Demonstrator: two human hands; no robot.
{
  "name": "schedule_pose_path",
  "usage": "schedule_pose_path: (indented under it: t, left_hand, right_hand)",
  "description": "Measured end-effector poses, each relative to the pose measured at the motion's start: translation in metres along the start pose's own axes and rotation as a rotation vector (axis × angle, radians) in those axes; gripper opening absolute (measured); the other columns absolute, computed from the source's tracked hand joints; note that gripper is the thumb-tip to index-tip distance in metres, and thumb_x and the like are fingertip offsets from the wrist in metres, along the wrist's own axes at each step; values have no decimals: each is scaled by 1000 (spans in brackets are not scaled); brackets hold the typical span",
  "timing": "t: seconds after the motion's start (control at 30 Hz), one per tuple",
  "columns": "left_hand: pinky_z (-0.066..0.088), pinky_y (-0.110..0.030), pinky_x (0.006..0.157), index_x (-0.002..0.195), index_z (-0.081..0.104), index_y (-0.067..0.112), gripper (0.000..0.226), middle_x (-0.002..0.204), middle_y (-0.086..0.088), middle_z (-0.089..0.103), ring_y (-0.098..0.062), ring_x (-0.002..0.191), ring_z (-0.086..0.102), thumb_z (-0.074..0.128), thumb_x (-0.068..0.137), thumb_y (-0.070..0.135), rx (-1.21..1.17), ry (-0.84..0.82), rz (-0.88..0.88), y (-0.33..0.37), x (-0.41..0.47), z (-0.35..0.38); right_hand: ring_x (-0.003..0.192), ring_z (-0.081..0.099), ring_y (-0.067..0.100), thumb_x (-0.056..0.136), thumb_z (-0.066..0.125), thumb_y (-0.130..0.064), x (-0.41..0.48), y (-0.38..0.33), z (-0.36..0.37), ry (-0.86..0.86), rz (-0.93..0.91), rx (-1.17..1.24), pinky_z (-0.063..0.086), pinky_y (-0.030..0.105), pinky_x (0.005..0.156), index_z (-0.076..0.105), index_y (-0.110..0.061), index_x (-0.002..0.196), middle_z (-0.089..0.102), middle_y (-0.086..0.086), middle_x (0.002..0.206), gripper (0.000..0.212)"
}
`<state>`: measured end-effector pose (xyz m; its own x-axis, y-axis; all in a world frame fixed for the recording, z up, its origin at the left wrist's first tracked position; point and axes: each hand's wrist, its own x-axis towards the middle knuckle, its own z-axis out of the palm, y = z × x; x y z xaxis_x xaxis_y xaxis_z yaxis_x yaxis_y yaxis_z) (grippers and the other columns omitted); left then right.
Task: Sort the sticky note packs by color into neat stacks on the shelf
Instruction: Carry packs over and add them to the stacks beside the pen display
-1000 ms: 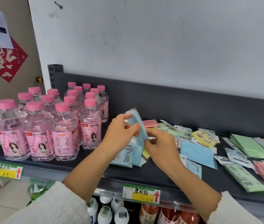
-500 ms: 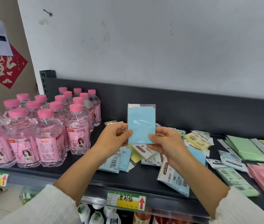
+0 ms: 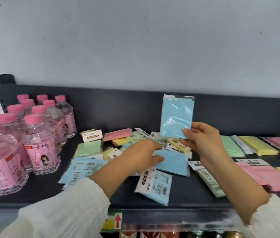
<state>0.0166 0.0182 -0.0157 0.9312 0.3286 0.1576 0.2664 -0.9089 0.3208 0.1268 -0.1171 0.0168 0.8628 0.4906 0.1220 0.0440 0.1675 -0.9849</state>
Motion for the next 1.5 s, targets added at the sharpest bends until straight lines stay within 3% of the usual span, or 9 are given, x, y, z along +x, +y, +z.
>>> schedule_pose_path:
  t: [0.2,0.37,0.47,0.57,0.73,0.9,1.0,1.27,1.5]
  left_hand:
    - [12,-43,115,146,28,22,69,154,-3,26,-25,142,16,53,89,52,324,-297,113,15,48,24]
    - [25,-42,110,140,36,19,72,137,-5,41,-25,130,33,61,82,54,381,-263,121,14,65,25]
    - [41,-39,97,124,50,20,44,123,-2,50,-23,116,48,59,88,42,294,-128,101,20,65,14]
    - [44,-35,75,95,47,24,12,99,1,55,-21,91,55,50,94,36,113,19,49,35,62,-4]
    - [39,-32,56,104,43,16,14,88,-3,55,-17,73,53,39,100,29,-471,205,-59,64,53,-24]
    - [49,-46,91,108,52,18,15,110,-5,64,-23,101,62,42,99,13,-1177,37,-105,91,40,-9]
    - [52,-46,88,109,56,17,17,107,-5,67,-23,98,65,43,99,13,-1397,-51,-116,110,27,6]
    - [49,-35,78,110,48,21,25,110,-1,60,-19,100,59,38,99,41,-1268,-107,-47,149,-6,46]
    - [43,-13,63,132,32,16,33,121,-1,52,-11,96,54,39,101,23,-1077,-163,45,175,-21,67]
  right_hand:
    - [77,69,16,88,59,3,0,14,-37,39,29,-51,56,19,58,62,-4,104,70,9,96,17]
    - [76,68,17,88,59,3,-1,20,-58,95,37,-20,55,19,56,63,-5,101,70,9,96,15]
    - [80,69,20,88,59,2,-4,19,-68,134,41,4,56,21,59,63,-8,97,71,9,97,13]
    - [84,70,19,88,59,1,-12,17,-76,161,43,20,57,23,62,62,-8,96,71,8,97,13]
    - [84,69,19,89,58,0,-28,13,-83,184,56,59,58,22,63,62,-6,97,69,11,100,11]
    - [86,67,18,92,56,-9,-46,13,-86,234,77,113,58,22,64,61,-8,97,68,8,97,7]
    - [91,66,19,93,57,-17,-56,20,-87,300,84,30,57,23,67,63,-10,98,68,8,101,10]
    - [90,68,22,95,53,-11,-99,32,-98,377,101,-6,58,26,70,62,-12,105,70,9,100,14]
    - [82,69,16,94,53,-10,-129,34,-123,456,69,-26,57,25,65,68,-14,98,74,3,89,16]
